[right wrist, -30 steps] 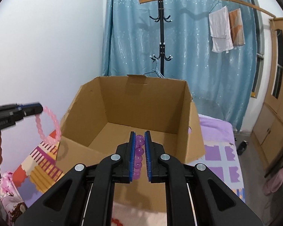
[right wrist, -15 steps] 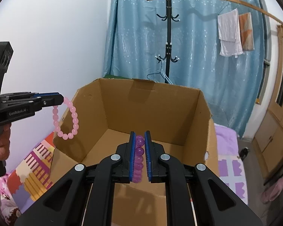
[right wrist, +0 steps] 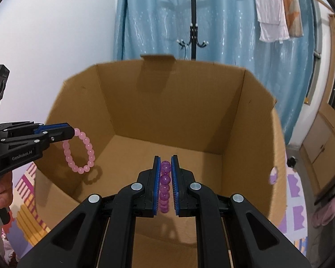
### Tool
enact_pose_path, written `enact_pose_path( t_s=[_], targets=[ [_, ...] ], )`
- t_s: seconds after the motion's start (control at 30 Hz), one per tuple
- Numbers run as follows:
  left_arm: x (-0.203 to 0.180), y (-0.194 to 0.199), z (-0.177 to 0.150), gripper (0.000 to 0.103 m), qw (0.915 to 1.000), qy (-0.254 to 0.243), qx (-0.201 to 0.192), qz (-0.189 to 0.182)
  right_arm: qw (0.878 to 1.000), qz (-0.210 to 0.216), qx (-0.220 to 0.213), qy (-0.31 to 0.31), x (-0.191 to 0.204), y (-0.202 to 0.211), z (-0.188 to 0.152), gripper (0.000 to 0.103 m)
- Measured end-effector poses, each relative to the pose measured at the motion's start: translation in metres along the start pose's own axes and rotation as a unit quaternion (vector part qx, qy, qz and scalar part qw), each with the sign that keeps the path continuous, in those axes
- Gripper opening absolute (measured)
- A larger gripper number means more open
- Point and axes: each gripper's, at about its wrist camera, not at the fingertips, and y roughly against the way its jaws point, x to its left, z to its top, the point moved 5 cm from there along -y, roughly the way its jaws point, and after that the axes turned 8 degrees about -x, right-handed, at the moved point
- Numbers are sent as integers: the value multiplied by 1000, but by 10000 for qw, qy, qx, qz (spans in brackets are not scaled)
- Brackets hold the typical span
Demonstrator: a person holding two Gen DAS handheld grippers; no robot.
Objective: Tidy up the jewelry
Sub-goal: 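Lift both bracelets into the box and open both tools to release, then withdraw both tools from the box back toward the remaining jewelry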
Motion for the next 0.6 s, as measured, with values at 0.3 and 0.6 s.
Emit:
enact_pose_path(
  t_s=[0.3, 0.6],
  targets=[
    [-6, -23, -13, 15, 9998, -85, 159, -65, 9998, -53, 173, -98, -7, -13, -13, 18],
    [-18, 13, -7, 57, 9997, -141, -115, -186, 9992, 212, -96, -320, -1, 26, 8, 44]
  ],
)
